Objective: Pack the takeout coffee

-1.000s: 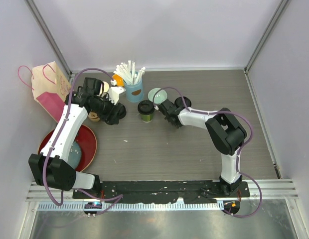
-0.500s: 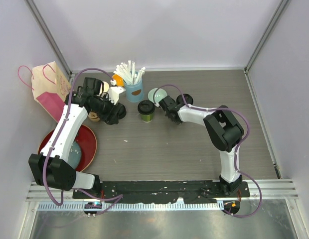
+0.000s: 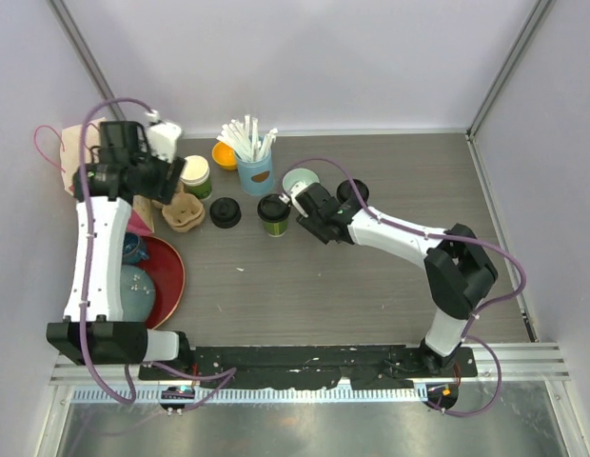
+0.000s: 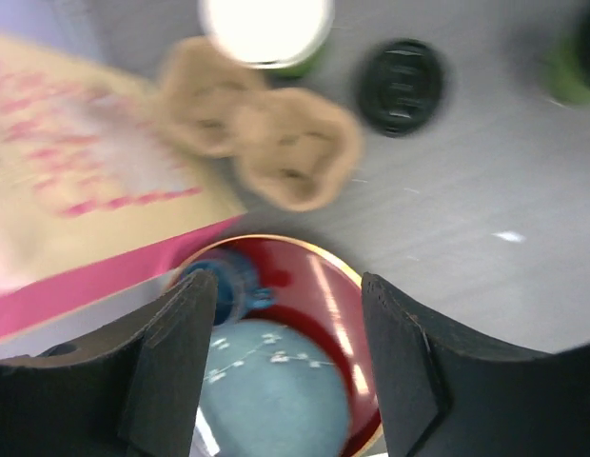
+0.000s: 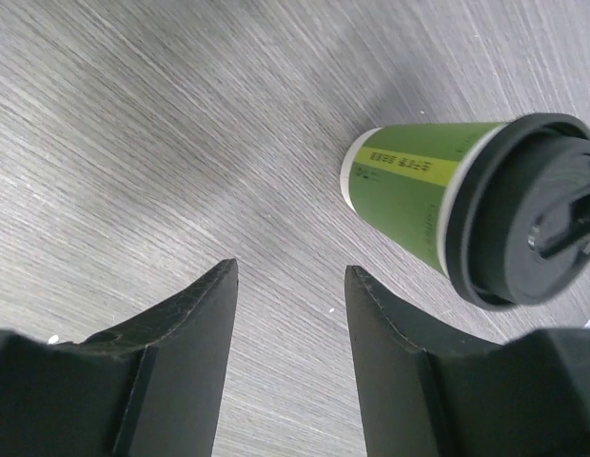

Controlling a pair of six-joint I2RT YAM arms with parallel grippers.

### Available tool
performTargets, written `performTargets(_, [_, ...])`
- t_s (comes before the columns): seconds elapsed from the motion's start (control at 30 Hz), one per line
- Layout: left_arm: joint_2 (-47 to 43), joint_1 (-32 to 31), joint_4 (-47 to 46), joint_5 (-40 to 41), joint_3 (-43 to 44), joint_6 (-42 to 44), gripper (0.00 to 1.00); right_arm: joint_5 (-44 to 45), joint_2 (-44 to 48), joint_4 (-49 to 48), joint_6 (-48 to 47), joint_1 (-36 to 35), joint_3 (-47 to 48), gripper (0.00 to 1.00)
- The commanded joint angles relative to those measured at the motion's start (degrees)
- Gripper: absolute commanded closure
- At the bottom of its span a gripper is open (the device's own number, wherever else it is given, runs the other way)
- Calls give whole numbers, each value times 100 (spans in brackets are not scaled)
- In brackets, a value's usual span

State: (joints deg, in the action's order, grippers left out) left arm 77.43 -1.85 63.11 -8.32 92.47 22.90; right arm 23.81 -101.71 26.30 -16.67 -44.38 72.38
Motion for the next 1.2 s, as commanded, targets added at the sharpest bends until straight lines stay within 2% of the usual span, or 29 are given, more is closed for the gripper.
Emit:
performTargets(0.0, [-79,597,-720,1437,597,-84,32,-70,441,208,278,52,13,45])
performTargets(0.17, [325,1379,-1266,2167,1211,-109,29,-61,705,375,445,52,-13,45])
performTargets(0.27, [554,1756,-1345,1923,1432,-285,28,-35,810,436,524,52,-110,45])
performTargets(0.47, [931,2170,-1749,1702,1133,-303,26,167,741,858,752,52,30,45])
performTargets(0.6, [1335,2513,-1724,1001,1247,-443,27,264,740,999,893,52,153,45])
performTargets(0.63, [1432,2557,-1628,616,1326,-479,27,264,732,1008,902,44,171,45])
performTargets(0.8, [1986,2584,-1372,173,1458,-479,32,343,653,1175,972,8,338,45])
performTargets(0.97, [2154,2593,-1188,-389,1459,-523,38,466,512,1280,963,-44,443,45])
performTargets(1.17, [2005,2602,-1257,-338,1467,-549,39,519,407,1325,911,-97,461,45])
